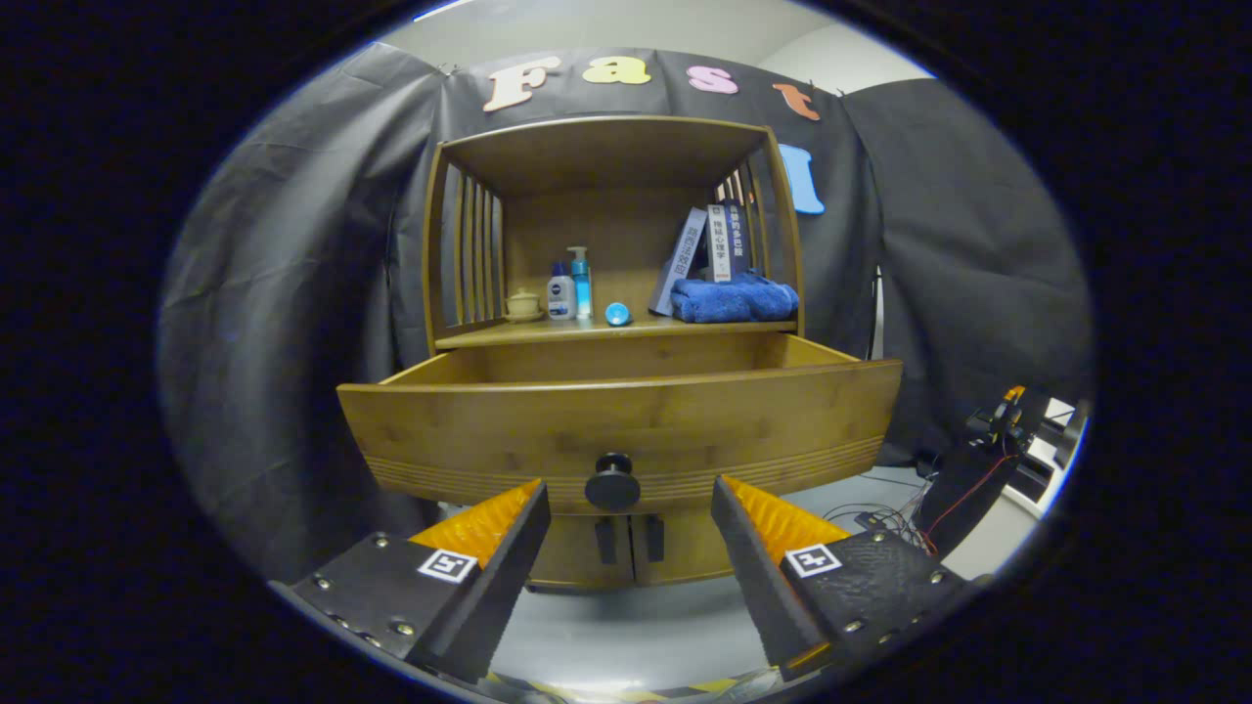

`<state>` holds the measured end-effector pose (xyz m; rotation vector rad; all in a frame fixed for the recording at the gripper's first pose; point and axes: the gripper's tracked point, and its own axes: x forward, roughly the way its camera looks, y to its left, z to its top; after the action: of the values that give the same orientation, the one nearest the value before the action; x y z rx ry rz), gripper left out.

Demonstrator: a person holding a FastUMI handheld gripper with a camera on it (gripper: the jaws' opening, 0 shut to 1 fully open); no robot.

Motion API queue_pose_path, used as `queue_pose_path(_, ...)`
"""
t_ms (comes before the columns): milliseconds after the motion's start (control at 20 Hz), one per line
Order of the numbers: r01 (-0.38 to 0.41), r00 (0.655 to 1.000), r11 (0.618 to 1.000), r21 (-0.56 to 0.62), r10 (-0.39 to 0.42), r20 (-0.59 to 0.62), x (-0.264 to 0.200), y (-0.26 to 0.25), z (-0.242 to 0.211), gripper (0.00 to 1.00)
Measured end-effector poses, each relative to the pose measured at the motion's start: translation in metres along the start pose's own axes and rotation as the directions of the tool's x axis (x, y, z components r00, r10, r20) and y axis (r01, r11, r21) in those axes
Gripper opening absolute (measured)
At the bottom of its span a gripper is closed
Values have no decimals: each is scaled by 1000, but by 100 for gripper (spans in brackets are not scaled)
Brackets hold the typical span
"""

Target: Pull open the drawer, take out the items inside it, and place them on the countertop above the cabinet.

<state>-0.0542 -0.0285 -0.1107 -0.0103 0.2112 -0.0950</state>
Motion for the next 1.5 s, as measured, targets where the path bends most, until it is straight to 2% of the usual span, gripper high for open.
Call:
queue_pose_path(100,0,1000,1000,-8,0,4,12,1,-2,99)
queue_pose_path(250,-51,998,999,-12,51,28,29,16,0,99)
queue_pose_path(500,-37,998,998,59,34,58,67,13,0,99)
queue_pose_path(650,-77,990,994,73,67,124,75,19,9,99)
queue_pose_path(900,-18,986,1000,-16,21,163,72,14,6,98)
queue_pose_path(1200,-48,985,999,13,45,167,83,17,9,99)
queue_pose_path(1500,-43,983,999,18,39,178,129,26,29,99)
